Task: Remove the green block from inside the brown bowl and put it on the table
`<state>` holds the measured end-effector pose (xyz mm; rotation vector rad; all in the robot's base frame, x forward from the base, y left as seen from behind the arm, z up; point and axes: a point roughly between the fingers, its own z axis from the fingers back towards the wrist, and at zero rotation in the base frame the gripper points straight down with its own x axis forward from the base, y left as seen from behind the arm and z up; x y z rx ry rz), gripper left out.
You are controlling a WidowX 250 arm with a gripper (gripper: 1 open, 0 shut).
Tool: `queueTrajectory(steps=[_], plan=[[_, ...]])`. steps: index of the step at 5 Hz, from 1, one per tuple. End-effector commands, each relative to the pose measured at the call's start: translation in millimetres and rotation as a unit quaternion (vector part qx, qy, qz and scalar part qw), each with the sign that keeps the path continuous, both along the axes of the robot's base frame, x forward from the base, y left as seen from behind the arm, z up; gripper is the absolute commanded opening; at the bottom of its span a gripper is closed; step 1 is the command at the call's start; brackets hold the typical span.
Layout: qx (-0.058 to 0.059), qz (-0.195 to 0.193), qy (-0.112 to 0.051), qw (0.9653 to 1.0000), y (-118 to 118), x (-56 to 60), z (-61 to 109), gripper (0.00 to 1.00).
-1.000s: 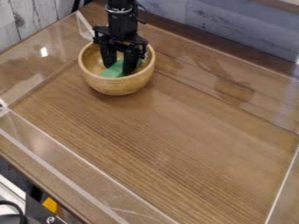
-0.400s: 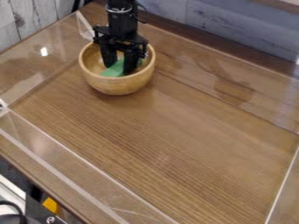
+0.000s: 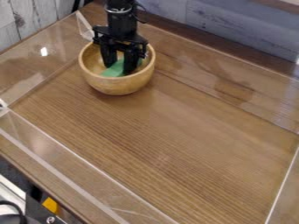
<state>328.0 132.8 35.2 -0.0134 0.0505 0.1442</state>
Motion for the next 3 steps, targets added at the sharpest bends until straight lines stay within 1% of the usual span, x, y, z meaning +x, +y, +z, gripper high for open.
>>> queueTrajectory(steps=[1,3], plan=[[0.002,0.017,-0.017,0.9997,4.9,-1.3,11.3,0.0],[-0.002,0.02,-0.029,0.9994,3.8,-3.6,21.6,0.0]])
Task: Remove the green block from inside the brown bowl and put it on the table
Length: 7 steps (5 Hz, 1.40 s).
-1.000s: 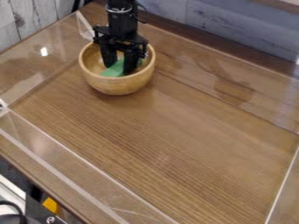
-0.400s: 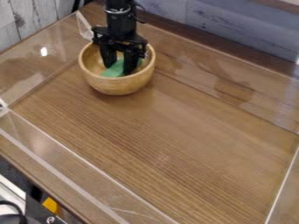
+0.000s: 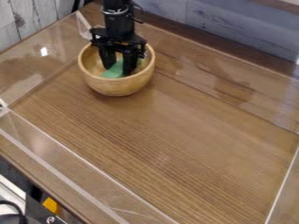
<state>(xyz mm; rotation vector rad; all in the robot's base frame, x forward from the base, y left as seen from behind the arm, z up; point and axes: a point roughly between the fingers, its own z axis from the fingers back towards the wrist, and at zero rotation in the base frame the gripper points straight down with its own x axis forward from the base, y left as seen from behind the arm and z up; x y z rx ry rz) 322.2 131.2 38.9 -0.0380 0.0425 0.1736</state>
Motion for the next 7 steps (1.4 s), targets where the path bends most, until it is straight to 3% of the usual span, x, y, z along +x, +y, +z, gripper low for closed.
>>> queueTrajectory(steps=[1,7], plan=[[0.008,0.008,-0.028,0.9996,4.9,1.2,21.5,0.0],[0.002,0.017,-0.051,0.9985,-0.7,-3.6,40.2,0.0]])
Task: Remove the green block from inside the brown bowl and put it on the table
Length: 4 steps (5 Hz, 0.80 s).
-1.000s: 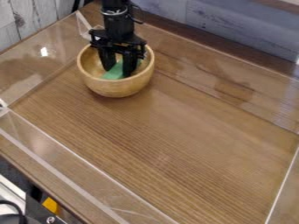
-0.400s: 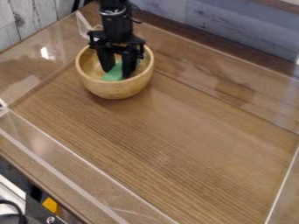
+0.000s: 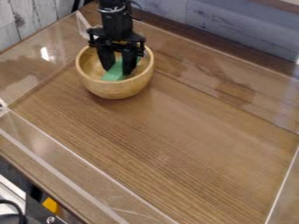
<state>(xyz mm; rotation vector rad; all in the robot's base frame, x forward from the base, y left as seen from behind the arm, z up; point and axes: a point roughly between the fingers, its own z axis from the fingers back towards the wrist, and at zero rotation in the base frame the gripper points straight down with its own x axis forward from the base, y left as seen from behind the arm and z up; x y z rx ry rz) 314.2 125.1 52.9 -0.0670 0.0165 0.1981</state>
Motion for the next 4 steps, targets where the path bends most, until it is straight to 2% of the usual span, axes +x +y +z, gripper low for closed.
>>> queueTrajectory(steps=[1,4], plan=[[0.015,0.005,-0.04,0.9991,4.1,3.9,28.6,0.0],[0.014,0.006,-0.05,0.9987,-1.2,2.7,36.3,0.0]])
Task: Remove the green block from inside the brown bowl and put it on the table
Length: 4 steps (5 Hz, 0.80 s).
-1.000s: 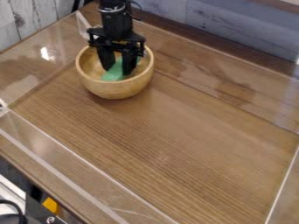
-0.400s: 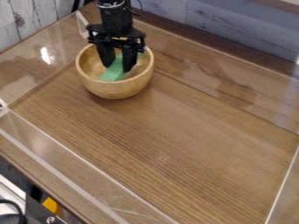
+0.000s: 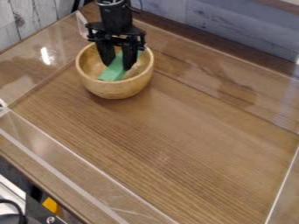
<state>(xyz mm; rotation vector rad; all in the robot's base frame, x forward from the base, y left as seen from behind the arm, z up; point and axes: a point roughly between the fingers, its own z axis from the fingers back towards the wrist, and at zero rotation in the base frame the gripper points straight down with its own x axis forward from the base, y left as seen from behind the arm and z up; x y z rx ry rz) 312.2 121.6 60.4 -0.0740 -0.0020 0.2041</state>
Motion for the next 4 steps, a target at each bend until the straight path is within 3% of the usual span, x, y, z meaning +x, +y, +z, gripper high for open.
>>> queueTrajectory(steps=[1,4], plan=[[0.016,0.003,-0.043,0.9989,0.4,4.3,31.5,0.0],[0.014,0.0,-0.053,0.9985,-8.2,3.1,40.9,0.0]])
